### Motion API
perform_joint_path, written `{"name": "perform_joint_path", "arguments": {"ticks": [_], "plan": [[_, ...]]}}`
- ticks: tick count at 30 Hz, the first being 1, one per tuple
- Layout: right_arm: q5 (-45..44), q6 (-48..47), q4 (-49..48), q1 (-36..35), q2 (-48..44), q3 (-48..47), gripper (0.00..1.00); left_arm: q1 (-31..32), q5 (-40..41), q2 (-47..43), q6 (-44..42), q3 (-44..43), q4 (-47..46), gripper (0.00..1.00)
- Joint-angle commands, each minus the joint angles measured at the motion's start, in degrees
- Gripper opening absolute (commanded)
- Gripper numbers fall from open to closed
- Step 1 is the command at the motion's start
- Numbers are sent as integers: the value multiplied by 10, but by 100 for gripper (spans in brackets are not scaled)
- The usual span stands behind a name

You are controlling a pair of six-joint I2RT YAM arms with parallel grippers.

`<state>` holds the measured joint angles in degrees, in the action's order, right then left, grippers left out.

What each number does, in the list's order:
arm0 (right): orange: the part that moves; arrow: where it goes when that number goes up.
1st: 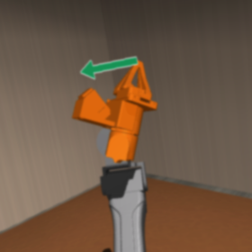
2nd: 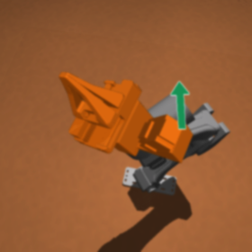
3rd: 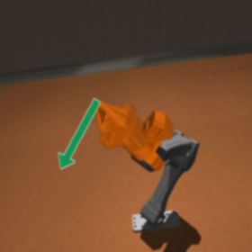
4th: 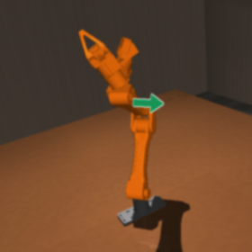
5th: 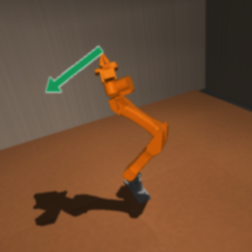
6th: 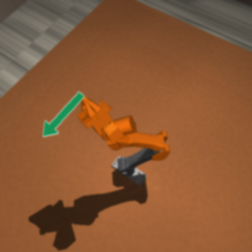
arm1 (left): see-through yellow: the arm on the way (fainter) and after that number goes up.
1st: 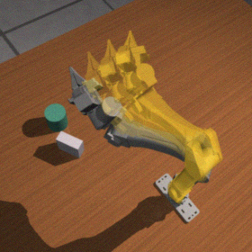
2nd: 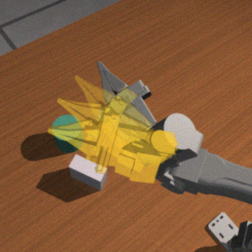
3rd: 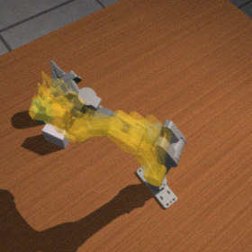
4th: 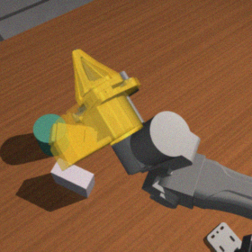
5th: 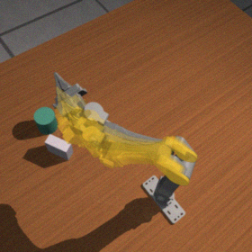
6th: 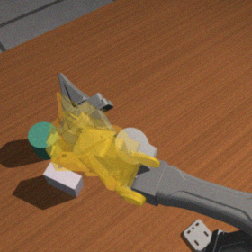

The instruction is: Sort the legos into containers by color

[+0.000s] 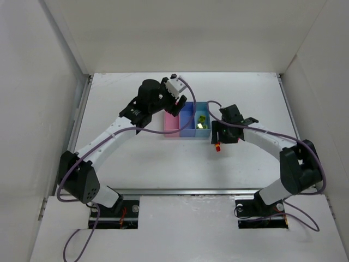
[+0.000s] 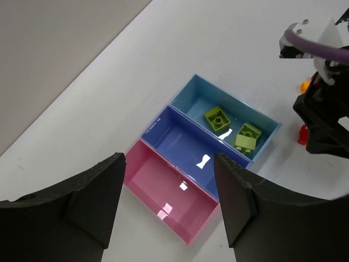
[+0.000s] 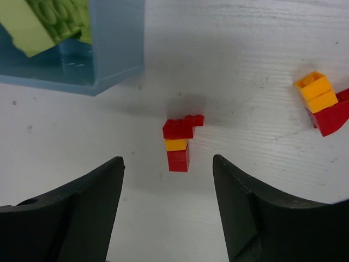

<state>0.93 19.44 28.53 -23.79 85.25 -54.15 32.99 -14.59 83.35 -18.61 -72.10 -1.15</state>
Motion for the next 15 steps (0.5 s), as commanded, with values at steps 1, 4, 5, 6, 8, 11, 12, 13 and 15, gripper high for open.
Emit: {"name": "perform_joint_path", "arguments": {"ticks": [1,4,5,6,8,11,12,13,15], "plan": [[1,-5,-41,-10,25,-3,71,1,-22,-23,1,21,-27,63],[-5,-5,-41,-16,54,-10,68,1,-22,-28,1,35,-27,63],[-5,-5,-41,-16,54,-10,68,1,-17,-28,1,35,-27,63],[-5,1,-41,-16,61,-10,66,1,-17,-34,1,41,-27,64],[0,1,-56,-21,67,-3,62,1,-17,-34,1,41,-33,64],[-7,6,-56,-28,90,-3,57,1,-11,-34,1,41,-39,64],[-13,6,-56,-34,97,-3,55,1,-11,-34,1,41,-39,64],[-13,6,-56,-34,102,-3,51,1,-11,-34,1,41,-39,64],[-13,11,-56,-40,108,-3,44,1,-6,-34,1,41,-39,64]]}}
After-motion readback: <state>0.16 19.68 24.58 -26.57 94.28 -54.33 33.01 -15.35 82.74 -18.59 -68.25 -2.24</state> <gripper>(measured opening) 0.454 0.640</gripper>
